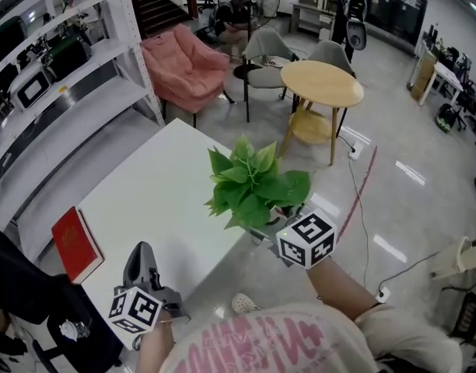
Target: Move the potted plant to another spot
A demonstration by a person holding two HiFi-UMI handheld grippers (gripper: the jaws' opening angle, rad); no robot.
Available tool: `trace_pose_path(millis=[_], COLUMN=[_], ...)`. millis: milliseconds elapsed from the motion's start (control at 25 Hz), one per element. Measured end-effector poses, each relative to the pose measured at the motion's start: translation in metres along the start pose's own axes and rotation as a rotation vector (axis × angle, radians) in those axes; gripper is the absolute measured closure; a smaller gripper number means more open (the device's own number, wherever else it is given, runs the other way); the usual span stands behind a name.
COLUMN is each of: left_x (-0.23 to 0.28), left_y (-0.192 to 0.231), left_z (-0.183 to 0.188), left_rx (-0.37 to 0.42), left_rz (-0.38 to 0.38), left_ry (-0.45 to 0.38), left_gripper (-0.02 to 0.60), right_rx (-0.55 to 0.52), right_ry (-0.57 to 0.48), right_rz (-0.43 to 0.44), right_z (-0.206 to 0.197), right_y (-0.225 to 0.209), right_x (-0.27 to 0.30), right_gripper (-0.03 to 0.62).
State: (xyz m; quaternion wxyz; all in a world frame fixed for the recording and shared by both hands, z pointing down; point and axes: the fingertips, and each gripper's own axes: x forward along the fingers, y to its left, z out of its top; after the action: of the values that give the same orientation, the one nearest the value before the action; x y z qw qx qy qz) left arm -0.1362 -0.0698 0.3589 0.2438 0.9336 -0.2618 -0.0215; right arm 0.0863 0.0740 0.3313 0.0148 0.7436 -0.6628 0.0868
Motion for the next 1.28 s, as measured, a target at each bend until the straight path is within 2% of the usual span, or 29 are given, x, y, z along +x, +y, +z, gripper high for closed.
trace_pose_path(millis=[320,480,920,1280], left_x=[0.071,0.092,0.091,0.087], left_y=[-0.023,-0.027,-0.023,0.005], left_z=[-0.004,-0.013,-0.022,-0.024], left_rx=[0.000,-0.008,-0.028,-0.035], left_rz=[-0.109,-0.138,-0.114,-0.028], left_ry=[0.033,0.049,0.051,0.019], left_gripper=[0.580,0.580,0.578,0.580], right_rx=[0.014,0.028,0.038,0.048], right_ry=[0.045,0.064,0.087,0.086], right_rz=[-0.015,-0.030,-0.014,0.012], right_z=[-0.008,-0.019,-0.036,-0.042], right_y=[-0.023,-0.032,-0.043,-0.054], right_x=[0.012,0.020,0.031,0.063], right_gripper=[0.098,0.098,0.098,0.098])
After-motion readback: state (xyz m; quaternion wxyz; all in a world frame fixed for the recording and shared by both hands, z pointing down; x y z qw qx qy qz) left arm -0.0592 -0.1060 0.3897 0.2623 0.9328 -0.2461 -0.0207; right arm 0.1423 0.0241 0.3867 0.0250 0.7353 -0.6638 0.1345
